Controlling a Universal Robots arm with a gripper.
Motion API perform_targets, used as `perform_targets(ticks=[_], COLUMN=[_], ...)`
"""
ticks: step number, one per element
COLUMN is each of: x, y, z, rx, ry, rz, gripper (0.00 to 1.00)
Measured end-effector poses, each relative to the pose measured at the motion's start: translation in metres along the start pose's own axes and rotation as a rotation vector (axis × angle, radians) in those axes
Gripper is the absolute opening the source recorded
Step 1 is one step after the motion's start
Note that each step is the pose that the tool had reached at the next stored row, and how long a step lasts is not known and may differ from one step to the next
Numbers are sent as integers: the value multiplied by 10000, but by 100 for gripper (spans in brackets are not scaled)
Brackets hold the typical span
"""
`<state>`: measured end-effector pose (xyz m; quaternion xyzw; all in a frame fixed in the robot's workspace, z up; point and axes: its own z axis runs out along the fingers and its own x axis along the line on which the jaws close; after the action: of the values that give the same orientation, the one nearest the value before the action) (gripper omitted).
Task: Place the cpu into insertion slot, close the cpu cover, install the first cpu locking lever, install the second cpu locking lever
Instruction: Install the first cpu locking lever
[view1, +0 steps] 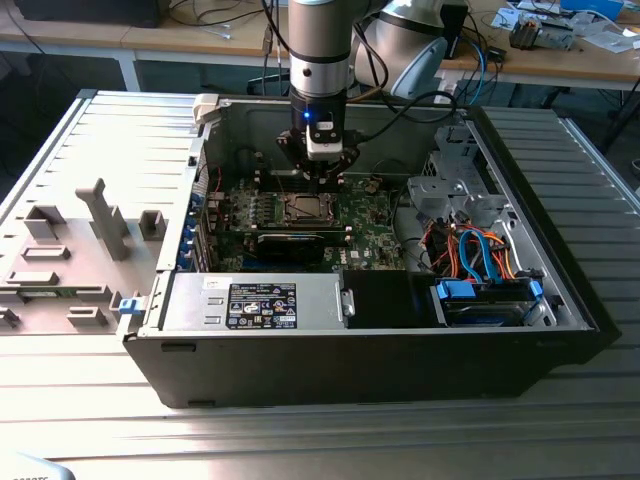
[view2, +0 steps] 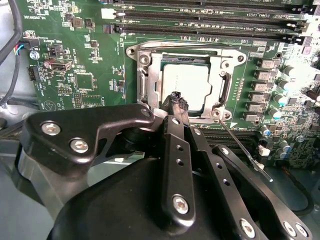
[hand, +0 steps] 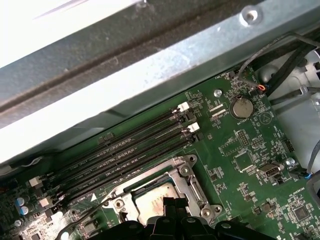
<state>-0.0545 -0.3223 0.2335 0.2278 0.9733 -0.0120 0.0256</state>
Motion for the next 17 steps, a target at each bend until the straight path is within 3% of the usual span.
perform_targets(ticks=[17], x=[0], y=[0], z=[0], rx=[-15], ry=[-4], rz=[-261], gripper=[11])
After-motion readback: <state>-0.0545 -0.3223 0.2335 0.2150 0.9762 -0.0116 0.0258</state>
